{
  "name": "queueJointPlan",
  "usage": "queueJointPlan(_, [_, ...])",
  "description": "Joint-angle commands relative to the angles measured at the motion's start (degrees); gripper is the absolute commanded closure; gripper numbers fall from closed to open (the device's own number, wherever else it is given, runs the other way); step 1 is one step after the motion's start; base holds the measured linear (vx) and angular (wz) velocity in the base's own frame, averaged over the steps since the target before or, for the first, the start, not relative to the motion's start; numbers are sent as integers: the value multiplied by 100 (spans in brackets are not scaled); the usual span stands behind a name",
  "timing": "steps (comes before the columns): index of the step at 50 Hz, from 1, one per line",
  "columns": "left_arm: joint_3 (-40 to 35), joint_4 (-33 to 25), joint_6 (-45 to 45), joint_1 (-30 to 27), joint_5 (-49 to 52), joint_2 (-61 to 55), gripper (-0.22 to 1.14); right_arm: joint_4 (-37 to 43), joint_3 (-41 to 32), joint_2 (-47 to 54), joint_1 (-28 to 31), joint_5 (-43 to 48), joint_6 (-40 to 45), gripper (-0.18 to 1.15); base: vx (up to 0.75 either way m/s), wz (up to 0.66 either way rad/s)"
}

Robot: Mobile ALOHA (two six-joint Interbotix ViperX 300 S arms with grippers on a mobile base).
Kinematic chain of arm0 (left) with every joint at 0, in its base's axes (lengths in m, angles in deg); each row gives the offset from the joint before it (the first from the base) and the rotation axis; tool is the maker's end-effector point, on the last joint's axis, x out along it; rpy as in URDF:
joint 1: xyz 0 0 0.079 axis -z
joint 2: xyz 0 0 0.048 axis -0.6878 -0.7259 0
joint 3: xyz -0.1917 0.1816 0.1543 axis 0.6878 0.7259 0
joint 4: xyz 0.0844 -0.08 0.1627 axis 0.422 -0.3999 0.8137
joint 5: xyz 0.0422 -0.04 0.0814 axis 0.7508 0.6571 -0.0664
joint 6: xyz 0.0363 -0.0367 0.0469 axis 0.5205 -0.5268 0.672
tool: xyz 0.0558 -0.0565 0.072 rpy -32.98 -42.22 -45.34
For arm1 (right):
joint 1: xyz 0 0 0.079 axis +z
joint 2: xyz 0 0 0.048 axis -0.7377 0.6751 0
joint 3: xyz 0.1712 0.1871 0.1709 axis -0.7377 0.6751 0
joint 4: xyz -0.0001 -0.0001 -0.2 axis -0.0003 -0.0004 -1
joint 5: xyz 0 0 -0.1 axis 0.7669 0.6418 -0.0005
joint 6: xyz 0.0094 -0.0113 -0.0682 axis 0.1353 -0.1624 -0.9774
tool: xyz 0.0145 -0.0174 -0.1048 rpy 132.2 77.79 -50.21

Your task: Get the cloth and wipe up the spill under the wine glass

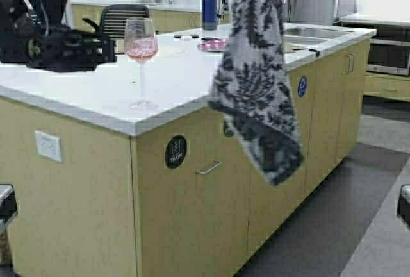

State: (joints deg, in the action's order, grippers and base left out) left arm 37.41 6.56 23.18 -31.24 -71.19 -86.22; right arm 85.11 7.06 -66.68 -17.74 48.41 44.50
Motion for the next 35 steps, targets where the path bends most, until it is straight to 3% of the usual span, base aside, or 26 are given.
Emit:
queueJointPlan(1, [-167,88,9,53,-308,-272,80,-9,18,-44,-9,88,-9,91,25,-4])
queueJointPlan(19, [-264,220,0,79,-1705,-1292,37,-9,35,202,-9,149,18,91,21,-1])
queueJointPlan(35, [-422,413,149,79,-2285,-1969,-7,-9,35,352,-9,149,26,91,16,2])
